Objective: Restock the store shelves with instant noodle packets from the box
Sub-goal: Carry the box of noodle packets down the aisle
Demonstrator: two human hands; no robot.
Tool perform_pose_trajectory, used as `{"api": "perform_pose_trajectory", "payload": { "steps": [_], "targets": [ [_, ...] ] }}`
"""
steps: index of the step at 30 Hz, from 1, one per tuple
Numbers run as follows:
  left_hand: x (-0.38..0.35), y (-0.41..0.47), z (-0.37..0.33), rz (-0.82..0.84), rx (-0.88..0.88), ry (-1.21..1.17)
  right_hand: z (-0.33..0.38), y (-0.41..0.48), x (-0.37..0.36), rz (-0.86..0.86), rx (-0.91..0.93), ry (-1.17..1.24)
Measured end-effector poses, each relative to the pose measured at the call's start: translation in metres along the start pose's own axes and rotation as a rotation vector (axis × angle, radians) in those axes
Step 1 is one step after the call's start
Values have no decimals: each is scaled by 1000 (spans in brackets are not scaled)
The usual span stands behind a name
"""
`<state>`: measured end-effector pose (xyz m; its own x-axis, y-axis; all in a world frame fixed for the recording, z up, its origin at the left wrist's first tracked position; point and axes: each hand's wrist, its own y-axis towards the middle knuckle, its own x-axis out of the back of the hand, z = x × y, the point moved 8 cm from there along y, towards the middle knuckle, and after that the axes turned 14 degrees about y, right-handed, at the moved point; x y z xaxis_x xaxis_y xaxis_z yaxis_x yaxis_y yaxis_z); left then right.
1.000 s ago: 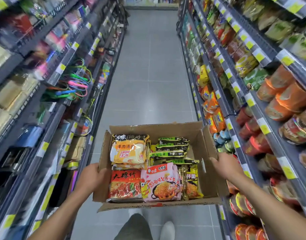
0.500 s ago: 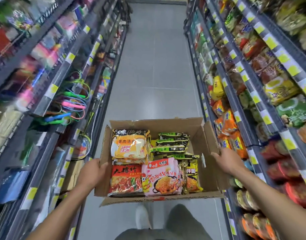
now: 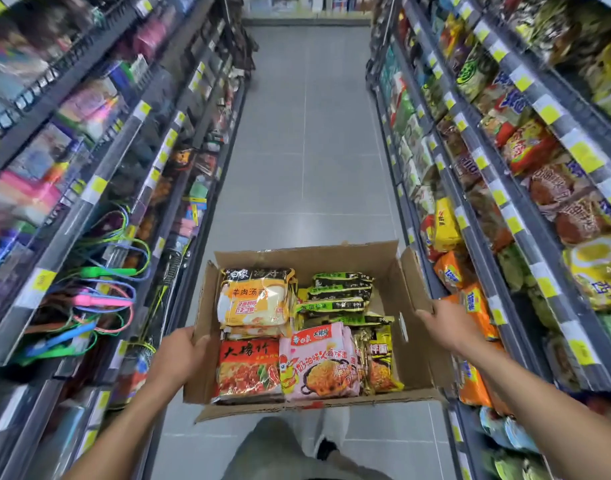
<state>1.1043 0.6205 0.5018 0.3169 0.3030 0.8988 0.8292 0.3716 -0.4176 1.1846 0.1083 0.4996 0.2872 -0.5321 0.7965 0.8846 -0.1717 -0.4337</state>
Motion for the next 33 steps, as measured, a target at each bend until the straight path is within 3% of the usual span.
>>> {"api": "perform_pose_trajectory", "payload": {
  "steps": [11,19,33],
  "targets": [
    [64,162,-81,36,3,-15,80,183,46,16,-20,6],
    [125,295,-154,59,-134,46,111,268,75,-9,-135,112],
    [160,463,-399,98,-496,279,45,339,122,-134,-435,294]
  ]
}}
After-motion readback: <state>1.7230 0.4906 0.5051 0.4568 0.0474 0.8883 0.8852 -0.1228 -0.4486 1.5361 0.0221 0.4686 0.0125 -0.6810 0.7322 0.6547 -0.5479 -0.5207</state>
